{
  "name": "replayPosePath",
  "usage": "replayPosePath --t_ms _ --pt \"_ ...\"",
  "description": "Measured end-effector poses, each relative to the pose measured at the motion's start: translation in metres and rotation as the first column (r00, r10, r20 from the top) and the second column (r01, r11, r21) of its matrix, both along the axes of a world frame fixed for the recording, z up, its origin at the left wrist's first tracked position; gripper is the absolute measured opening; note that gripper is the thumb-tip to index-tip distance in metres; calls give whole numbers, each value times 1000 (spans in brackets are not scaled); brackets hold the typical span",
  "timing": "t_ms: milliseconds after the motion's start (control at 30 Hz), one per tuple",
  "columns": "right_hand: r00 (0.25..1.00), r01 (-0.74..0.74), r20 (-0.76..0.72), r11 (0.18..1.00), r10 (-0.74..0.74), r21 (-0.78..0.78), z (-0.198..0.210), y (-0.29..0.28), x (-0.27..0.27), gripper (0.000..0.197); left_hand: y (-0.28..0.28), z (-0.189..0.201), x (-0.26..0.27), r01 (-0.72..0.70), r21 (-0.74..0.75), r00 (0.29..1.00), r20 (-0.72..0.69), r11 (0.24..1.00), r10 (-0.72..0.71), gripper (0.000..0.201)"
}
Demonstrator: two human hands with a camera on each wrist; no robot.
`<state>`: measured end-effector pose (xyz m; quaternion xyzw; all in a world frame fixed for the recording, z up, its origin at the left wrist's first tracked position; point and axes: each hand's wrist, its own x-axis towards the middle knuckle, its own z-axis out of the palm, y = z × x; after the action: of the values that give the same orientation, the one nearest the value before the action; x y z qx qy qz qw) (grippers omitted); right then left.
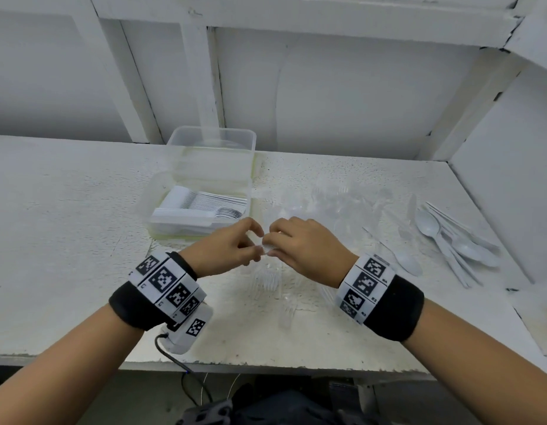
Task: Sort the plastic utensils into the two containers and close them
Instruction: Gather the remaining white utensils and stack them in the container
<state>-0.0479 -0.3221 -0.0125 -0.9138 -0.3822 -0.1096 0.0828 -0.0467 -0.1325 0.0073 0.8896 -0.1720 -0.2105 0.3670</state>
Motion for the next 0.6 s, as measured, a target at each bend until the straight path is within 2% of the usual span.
replayPosePath --t_ms 67,133,200,300,433,600 --pt "999 15 -40 1000 -14 20 1 2 6 33 14 2 5 -45 47 988 148 998 38 12" --pt "994 35 -102 997 -28 65 4 1 16 36 30 6 11 -145 0 946 292 990 138 16" --pt "990 65 -130 993 -52 98 11 1 27 40 49 11 18 -243 -72 885 392 967 251 17" --pt "978 145 -171 980 -121 138 23 7 49 32 75 13 32 -328 -20 815 499 944 294 20" --pt "951 222 -256 959 -173 178 35 35 79 30 92 2 48 -294 175 839 518 940 166 23" --pt "929 188 -336 980 -157 60 36 85 107 29 88 -13 58 -162 353 914 406 921 6 33"
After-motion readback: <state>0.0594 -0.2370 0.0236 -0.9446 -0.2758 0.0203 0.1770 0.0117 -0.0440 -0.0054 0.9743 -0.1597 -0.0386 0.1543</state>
